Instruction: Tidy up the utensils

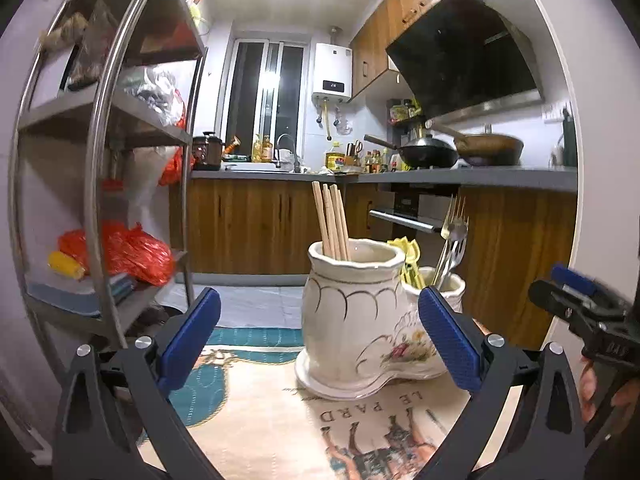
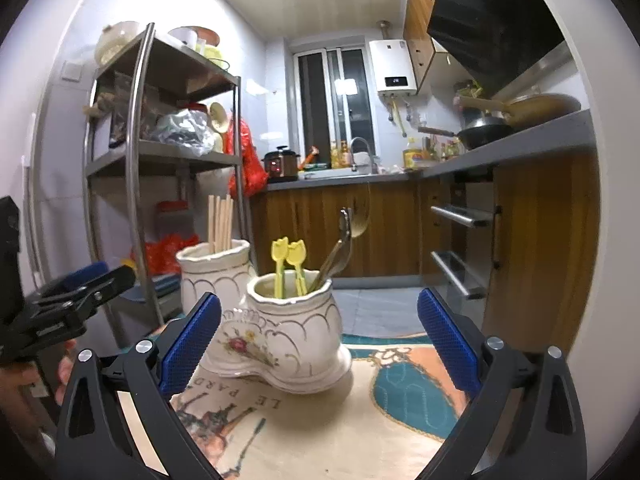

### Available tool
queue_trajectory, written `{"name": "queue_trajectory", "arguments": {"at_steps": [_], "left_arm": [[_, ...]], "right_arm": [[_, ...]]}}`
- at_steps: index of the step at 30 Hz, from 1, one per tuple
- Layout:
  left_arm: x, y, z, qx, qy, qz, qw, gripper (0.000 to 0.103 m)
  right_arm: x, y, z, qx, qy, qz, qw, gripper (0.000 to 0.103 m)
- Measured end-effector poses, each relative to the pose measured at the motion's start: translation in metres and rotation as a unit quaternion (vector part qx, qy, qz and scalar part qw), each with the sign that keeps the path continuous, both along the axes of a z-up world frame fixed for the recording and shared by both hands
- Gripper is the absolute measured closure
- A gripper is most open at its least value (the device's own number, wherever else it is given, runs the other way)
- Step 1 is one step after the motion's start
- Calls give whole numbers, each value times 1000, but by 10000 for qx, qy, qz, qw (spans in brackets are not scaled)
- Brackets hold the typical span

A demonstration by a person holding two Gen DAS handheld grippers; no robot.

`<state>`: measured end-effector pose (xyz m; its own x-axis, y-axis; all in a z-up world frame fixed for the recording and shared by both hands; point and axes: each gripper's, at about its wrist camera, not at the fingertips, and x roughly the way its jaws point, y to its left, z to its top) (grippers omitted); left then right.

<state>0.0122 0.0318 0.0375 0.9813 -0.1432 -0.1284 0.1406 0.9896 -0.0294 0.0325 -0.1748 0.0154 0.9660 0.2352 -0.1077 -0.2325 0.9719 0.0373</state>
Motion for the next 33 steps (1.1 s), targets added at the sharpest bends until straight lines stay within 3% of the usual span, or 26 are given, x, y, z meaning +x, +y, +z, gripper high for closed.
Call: {"name": "queue_trajectory", "arguments": {"at_steps": [5, 9, 17, 22, 33], "left_arm": [[-6, -5, -3, 252, -27, 39, 9997, 5], [-1, -8, -7, 322, 106, 30, 9994, 5], [8, -2, -9, 159, 344, 87, 9992, 5], [12, -4, -10, 252, 468, 150, 9985, 5], [12, -4, -11, 247, 474, 122, 9985, 5]], "right_arm": [[-6, 5, 1, -140, -155, -79, 9997, 5], [-3, 8, 1, -88, -15, -42, 10000, 5], [3, 11, -2, -210, 147, -98, 9996, 5], [5, 12, -3, -224, 235, -109, 9994, 5], [8, 11, -4, -236, 315, -147, 9991, 5]]}}
